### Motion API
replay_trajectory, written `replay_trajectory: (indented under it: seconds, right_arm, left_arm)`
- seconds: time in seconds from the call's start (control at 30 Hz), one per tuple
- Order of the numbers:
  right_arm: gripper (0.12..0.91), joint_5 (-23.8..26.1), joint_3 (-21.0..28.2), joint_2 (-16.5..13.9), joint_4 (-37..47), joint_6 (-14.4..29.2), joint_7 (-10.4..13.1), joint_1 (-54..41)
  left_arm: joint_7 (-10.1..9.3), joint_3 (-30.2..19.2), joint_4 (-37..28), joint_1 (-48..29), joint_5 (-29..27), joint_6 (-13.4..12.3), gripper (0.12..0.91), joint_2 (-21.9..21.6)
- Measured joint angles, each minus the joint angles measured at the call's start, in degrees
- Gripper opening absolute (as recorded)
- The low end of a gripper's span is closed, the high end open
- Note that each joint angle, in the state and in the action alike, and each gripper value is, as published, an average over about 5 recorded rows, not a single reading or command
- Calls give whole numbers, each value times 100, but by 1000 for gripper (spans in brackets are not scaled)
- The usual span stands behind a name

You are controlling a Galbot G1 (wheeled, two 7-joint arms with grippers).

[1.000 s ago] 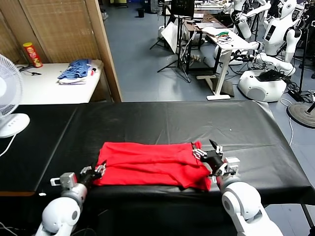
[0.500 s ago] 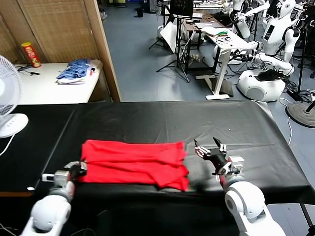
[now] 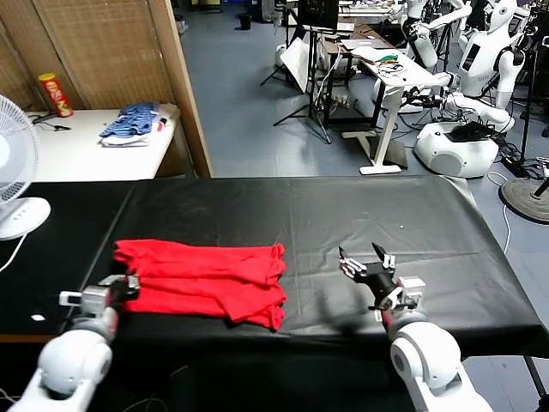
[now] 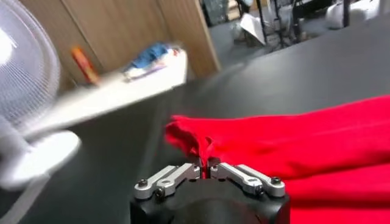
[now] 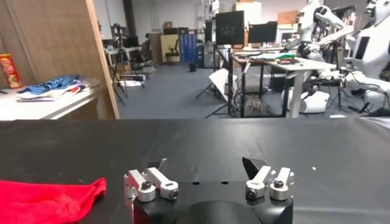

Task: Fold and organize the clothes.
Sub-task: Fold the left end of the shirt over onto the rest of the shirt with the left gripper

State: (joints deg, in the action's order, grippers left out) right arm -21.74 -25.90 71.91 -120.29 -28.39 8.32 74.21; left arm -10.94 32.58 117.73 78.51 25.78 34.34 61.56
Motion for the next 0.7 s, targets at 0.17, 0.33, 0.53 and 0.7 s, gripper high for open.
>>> replay_trajectory:
  seconds: [0.17, 0.33, 0.53, 0.7]
  right_arm:
    - [798, 51, -57, 51, -35, 3, 0, 86]
    - [798, 62, -88, 55, -45, -4, 2, 103]
    - [798, 69, -71, 69, -35, -7, 2, 98]
    - [798, 92, -24, 87, -15, -8, 1, 85]
  left_arm:
    - [-190, -615, 454, -218, 409, 202, 162, 429]
    - [-250, -1138, 558, -350, 589, 313, 162, 882]
    - [-290, -1533, 536, -386, 576, 329, 162, 1319]
    - [-311, -1673, 440, -457, 473, 273, 162, 1606]
